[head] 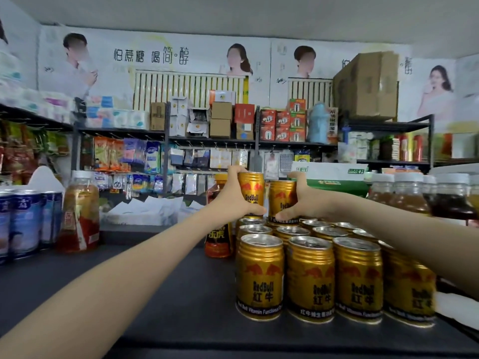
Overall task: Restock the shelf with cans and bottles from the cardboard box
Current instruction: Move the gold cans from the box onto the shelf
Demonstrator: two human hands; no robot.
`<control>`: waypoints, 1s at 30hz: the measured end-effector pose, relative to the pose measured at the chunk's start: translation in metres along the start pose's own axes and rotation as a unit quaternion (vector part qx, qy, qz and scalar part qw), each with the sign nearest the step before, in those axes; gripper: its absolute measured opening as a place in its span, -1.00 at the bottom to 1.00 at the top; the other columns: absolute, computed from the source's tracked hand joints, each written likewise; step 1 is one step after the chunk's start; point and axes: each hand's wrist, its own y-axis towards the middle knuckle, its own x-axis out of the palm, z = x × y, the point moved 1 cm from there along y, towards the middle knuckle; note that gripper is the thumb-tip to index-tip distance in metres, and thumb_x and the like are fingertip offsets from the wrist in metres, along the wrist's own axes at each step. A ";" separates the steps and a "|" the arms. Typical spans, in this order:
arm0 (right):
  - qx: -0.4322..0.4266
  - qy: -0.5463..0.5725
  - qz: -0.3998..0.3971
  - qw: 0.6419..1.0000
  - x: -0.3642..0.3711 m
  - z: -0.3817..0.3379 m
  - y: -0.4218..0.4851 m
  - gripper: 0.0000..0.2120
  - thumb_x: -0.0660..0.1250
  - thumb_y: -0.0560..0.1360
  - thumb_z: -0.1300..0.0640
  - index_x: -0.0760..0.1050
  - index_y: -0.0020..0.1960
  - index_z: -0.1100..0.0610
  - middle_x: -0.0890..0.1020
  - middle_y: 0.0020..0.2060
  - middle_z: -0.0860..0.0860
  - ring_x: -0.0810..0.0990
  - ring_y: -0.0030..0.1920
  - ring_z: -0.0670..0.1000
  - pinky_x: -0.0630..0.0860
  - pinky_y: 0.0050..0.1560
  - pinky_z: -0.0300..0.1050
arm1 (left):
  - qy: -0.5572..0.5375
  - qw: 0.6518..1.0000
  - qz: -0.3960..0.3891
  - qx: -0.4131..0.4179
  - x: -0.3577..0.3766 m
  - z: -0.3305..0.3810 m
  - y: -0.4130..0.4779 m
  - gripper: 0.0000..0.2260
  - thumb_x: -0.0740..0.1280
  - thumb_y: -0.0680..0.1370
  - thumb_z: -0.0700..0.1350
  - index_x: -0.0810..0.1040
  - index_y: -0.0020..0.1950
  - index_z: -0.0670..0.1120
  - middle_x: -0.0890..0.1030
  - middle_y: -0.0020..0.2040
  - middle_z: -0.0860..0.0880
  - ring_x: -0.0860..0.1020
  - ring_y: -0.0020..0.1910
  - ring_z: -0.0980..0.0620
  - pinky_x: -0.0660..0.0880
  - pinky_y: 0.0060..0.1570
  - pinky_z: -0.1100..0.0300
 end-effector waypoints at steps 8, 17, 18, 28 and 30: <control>-0.018 -0.005 -0.025 1.000 -0.005 0.002 -0.002 -0.09 0.50 0.40 0.24 -0.06 0.46 -0.10 0.46 0.07 -0.01 0.49 0.16 0.07 0.48 0.22 0.05 | 0.017 0.999 -0.034 -0.005 0.011 -0.013 0.006 -0.20 0.56 0.36 -0.12 0.03 0.33 0.06 0.32 0.20 -0.03 0.45 0.19 -0.02 0.50 0.14 0.10; -0.024 -0.009 -0.002 1.000 -0.003 0.004 -0.004 -0.08 0.51 0.39 0.18 -0.08 0.47 -0.09 0.45 0.10 0.00 0.48 0.15 0.06 0.47 0.14 -0.02 | 0.095 0.991 -0.087 -0.028 0.001 -0.014 0.003 -0.10 0.53 0.40 -0.03 -0.10 0.45 0.13 0.26 0.37 -0.11 0.43 0.26 -0.07 0.46 0.25 0.01; -0.021 -0.011 0.004 1.000 -0.002 0.004 -0.005 -0.06 0.51 0.40 0.17 -0.11 0.47 -0.09 0.45 0.12 0.02 0.48 0.16 0.07 0.47 0.15 -0.02 | 0.107 0.991 -0.080 -0.026 0.001 -0.012 0.001 -0.08 0.53 0.39 -0.01 -0.10 0.46 0.15 0.24 0.40 -0.12 0.41 0.28 -0.08 0.44 0.27 -0.02; -0.141 -0.217 0.122 0.958 -0.003 -0.015 -0.043 -0.09 0.43 0.46 0.09 -0.15 0.55 -0.03 0.00 0.53 0.02 0.11 0.50 0.10 0.19 0.40 -0.02 | 0.150 0.988 -0.028 0.007 -0.008 0.012 -0.022 -0.16 0.39 0.50 0.09 -0.13 0.56 0.09 0.01 0.57 -0.08 0.10 0.52 -0.10 0.16 0.42 -0.04; -0.156 -0.229 0.144 0.950 -0.007 -0.022 -0.055 -0.18 0.39 0.49 0.12 -0.08 0.55 -0.01 0.08 0.52 0.03 0.15 0.48 0.09 0.20 0.40 -0.02 | 0.166 0.986 -0.018 0.018 -0.018 0.019 -0.030 -0.27 0.34 0.53 0.13 -0.01 0.56 0.08 0.09 0.55 -0.08 0.20 0.48 -0.11 0.24 0.40 -0.06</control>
